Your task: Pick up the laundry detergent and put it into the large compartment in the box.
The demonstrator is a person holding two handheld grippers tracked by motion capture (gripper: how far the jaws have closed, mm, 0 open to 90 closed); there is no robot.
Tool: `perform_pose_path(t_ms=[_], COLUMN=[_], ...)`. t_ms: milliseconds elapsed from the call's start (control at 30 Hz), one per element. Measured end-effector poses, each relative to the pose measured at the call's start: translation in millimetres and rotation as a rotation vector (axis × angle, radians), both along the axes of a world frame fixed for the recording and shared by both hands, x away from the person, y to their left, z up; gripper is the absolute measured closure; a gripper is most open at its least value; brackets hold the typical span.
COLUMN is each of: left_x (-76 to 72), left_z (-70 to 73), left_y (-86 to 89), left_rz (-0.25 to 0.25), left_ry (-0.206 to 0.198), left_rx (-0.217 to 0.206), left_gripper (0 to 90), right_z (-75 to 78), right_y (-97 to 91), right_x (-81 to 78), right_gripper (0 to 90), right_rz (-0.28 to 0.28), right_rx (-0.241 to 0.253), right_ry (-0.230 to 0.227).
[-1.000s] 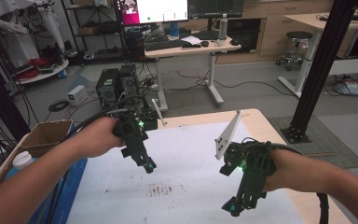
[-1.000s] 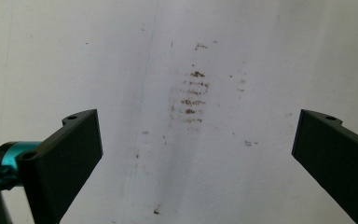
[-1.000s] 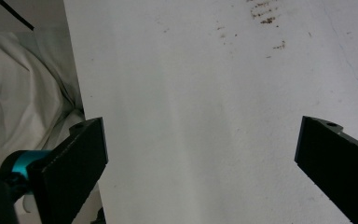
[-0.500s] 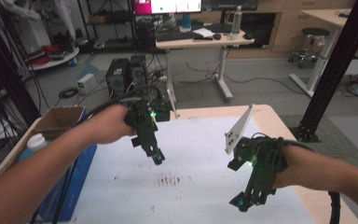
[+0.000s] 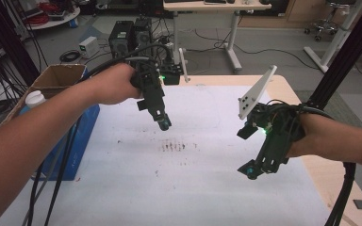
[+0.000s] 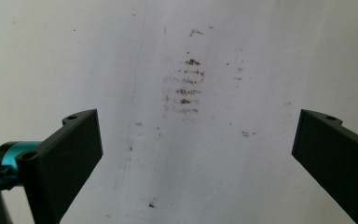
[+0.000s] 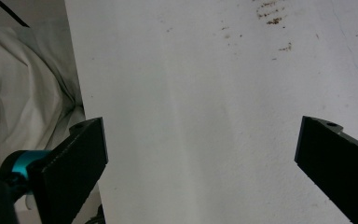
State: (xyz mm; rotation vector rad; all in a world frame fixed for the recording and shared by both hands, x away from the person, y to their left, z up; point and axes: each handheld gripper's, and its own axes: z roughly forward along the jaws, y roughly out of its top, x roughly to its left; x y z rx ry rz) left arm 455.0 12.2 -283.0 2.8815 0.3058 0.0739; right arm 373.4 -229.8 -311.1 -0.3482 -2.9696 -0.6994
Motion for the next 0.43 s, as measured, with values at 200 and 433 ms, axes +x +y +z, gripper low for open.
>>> perform_pose_path(t_ms=[200, 433], left_x=[0.1, -0.1], left_z=[-0.4, -1.7], left_y=[0.6, 2.1], left_rz=[-0.001, -0.006], left_ry=[0.003, 0.014], left_rx=[0.004, 0.013], left_gripper=[1.6, 1.6], right_z=[-0.5, -1.1], right_y=[0.3, 1.9], right_x=[0.3, 0.9], right_gripper=[1.5, 1.5], right_rz=[-0.002, -0.003], right_rx=[0.000, 0.002], right_ry=[0.000, -0.002])
